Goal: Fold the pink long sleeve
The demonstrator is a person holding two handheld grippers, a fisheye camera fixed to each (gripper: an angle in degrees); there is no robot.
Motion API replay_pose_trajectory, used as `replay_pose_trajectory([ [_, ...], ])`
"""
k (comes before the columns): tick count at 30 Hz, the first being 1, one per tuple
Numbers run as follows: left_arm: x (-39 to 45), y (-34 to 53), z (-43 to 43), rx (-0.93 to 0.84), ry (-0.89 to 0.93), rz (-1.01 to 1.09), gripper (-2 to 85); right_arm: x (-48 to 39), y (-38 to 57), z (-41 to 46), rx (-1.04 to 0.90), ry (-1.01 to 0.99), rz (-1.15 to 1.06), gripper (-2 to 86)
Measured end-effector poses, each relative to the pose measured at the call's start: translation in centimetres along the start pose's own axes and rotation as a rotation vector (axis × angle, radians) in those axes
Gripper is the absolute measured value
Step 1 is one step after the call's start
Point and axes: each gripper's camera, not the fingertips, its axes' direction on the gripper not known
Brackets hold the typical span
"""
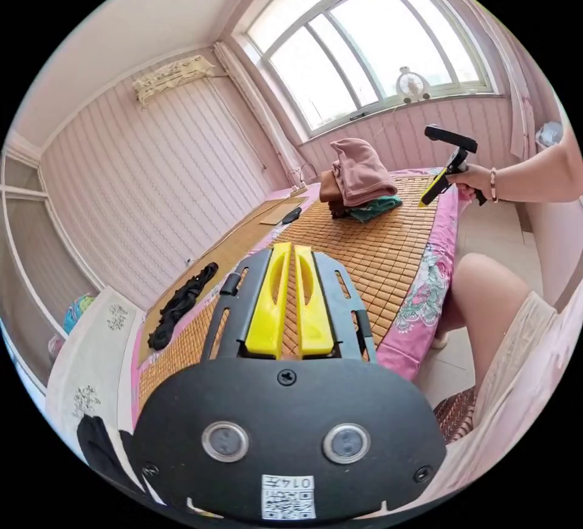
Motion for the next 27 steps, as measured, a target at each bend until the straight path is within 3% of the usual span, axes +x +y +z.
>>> replay_pose_trajectory([
  [3, 1.2, -3.5, 5.7, 0.024, 0.127, -0.040, 4.3, 0.8, -2.2, -0.3, 0.027, 0.061, -0.027, 2.9],
  [6, 1.8, -6.5, 13.7, -0.055, 0.321, -0.076, 8.7, 1.9, -6.0, -0.4, 0.033, -0.031, -0.071, 6.7],
  [9, 2.3, -8.8, 22.7, -0.184, 0.423, -0.142, 12.1, 2.8, -10.9, -0.3, 0.057, -0.003, -0.100, 10.5],
  [14, 2.7, -12.2, 35.0, -0.310, 0.360, -0.209, 10.7, 5.8, -18.6, -0.2, 0.095, 0.084, -0.078, 11.4],
  [22, 4.0, -16.4, 48.0, -0.353, 0.404, -0.241, 10.4, 12.1, -21.3, -2.6, 0.221, -0.066, 0.061, 11.3],
  [27, 4.7, -18.6, 50.7, -0.432, 0.427, -0.204, 2.4, 17.4, -22.3, -5.0, 0.202, -0.131, 0.082, 0.8],
])
